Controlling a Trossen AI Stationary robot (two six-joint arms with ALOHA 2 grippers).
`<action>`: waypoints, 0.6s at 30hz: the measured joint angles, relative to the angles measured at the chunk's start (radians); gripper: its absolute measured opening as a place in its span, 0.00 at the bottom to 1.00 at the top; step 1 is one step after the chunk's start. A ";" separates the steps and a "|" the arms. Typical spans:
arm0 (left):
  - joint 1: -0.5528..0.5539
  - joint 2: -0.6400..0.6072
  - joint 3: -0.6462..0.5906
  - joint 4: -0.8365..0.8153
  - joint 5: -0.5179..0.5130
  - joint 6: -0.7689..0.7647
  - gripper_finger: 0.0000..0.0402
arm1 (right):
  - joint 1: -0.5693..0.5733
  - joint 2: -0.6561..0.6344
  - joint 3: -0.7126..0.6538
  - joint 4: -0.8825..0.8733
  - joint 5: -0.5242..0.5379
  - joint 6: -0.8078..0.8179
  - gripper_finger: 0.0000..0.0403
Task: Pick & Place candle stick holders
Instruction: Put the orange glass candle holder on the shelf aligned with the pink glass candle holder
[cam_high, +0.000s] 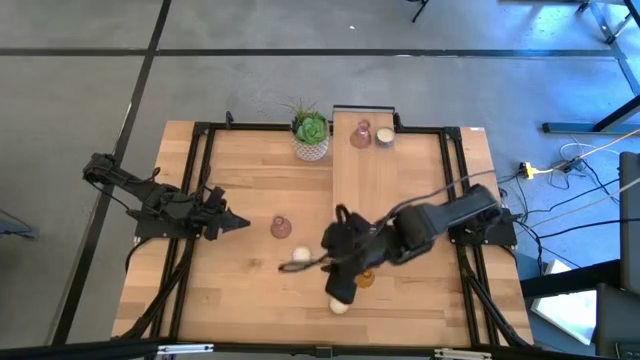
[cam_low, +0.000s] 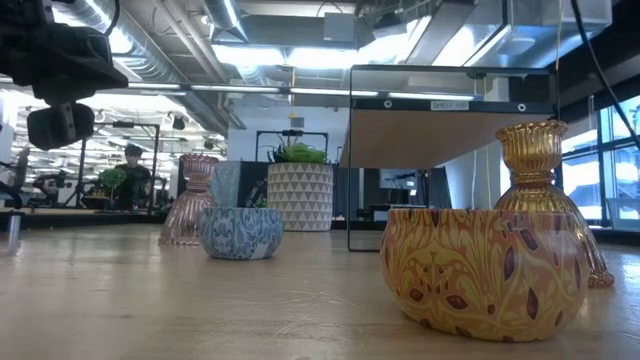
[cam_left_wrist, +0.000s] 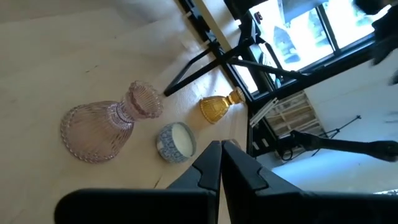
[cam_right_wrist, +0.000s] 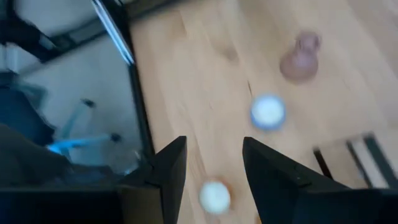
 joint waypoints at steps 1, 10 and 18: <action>0.000 0.000 0.000 0.000 -0.001 0.000 0.02 | 0.009 0.014 0.000 -0.026 0.004 0.014 0.40; 0.000 0.000 0.000 -0.003 0.001 0.012 0.02 | 0.033 0.148 0.000 -0.109 -0.033 0.120 0.40; 0.000 0.000 0.000 -0.003 -0.034 -0.084 0.02 | -0.001 0.240 0.000 -0.098 -0.030 0.166 0.40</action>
